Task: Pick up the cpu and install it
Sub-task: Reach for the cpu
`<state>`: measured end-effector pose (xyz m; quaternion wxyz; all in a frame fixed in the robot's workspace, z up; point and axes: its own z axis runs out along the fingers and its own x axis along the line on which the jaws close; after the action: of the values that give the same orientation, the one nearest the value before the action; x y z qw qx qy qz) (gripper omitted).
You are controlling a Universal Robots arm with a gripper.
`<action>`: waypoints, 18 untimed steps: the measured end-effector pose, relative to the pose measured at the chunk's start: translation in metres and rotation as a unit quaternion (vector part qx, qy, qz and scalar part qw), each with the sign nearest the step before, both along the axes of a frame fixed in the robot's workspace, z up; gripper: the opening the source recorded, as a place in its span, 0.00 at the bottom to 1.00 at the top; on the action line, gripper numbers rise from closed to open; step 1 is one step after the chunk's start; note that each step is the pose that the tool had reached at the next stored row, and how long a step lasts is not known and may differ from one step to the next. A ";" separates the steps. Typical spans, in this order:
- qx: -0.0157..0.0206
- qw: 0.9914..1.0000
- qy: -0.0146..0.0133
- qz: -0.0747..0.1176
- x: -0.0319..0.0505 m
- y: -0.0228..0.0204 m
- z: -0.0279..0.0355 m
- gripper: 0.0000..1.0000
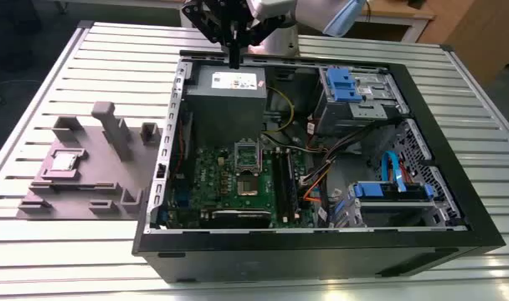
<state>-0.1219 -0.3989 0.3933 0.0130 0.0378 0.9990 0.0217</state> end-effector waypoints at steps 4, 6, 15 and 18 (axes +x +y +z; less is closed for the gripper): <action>0.000 1.000 0.000 0.000 0.0000 0.0000 0.0000 0.10; 0.000 1.000 0.000 0.000 0.0000 0.0000 0.0000 0.10; 0.000 1.000 -0.001 0.000 -0.0043 0.0000 0.0000 0.10; 0.000 1.000 -0.002 0.000 -0.0089 0.0000 0.0000 0.10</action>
<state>-0.1309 -0.3990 0.3933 0.0146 0.0378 0.9989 0.0217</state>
